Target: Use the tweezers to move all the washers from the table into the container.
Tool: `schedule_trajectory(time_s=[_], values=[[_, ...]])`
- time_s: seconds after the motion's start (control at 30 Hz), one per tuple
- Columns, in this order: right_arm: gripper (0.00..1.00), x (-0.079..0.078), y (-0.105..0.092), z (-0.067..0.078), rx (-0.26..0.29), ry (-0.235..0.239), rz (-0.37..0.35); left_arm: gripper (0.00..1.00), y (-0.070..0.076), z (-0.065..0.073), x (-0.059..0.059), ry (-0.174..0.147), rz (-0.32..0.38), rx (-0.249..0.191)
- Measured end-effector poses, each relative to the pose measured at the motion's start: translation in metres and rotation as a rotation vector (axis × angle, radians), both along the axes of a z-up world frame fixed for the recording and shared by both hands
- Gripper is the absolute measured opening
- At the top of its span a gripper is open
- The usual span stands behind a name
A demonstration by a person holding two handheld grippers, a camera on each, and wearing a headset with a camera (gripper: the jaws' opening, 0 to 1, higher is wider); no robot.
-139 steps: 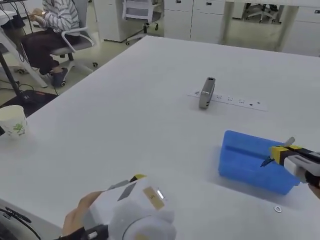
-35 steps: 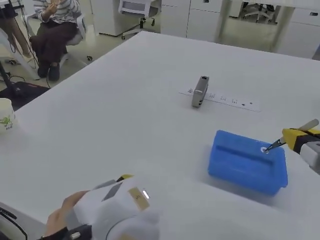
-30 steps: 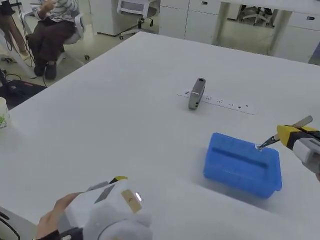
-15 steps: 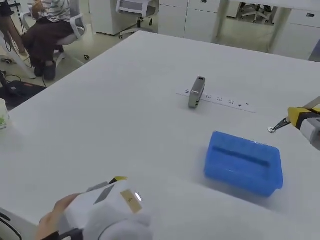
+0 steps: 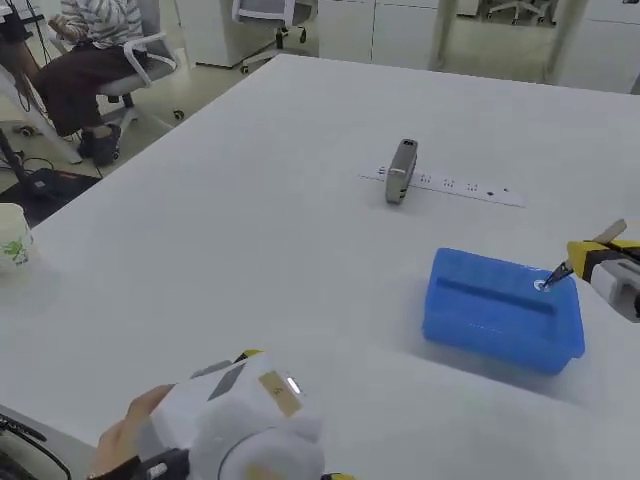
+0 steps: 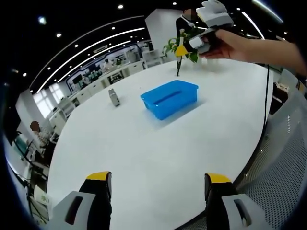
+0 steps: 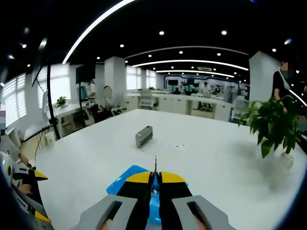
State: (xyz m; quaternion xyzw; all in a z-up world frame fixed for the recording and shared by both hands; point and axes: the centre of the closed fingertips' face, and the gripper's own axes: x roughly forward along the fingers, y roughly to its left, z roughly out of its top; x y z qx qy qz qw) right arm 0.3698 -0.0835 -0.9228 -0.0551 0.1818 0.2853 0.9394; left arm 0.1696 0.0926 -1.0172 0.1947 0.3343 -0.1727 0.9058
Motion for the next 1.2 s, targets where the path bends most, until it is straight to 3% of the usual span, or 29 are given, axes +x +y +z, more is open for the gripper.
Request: schedule_trajectory(time_s=[0.3, 0.5, 0.9, 1.2], values=[[0.01, -0.001, -0.001, -0.036, -0.043, 0.067, 0.009, 0.82, 0.000, -0.002, -0.001, 0.014, 0.001, -0.002], [0.01, -0.003, 0.001, -0.052, -0.043, 0.106, 0.011, 0.83, 0.000, -0.004, -0.001, 0.026, 0.002, 0.000], [0.01, -0.012, 0.005, -0.072, -0.087, 0.144, 0.010, 0.83, -0.001, -0.008, -0.003, 0.043, -0.004, 0.001], [0.01, -0.012, 0.004, -0.079, -0.073, 0.167, 0.002, 0.82, -0.001, -0.010, -0.003, 0.056, -0.006, 0.004]])
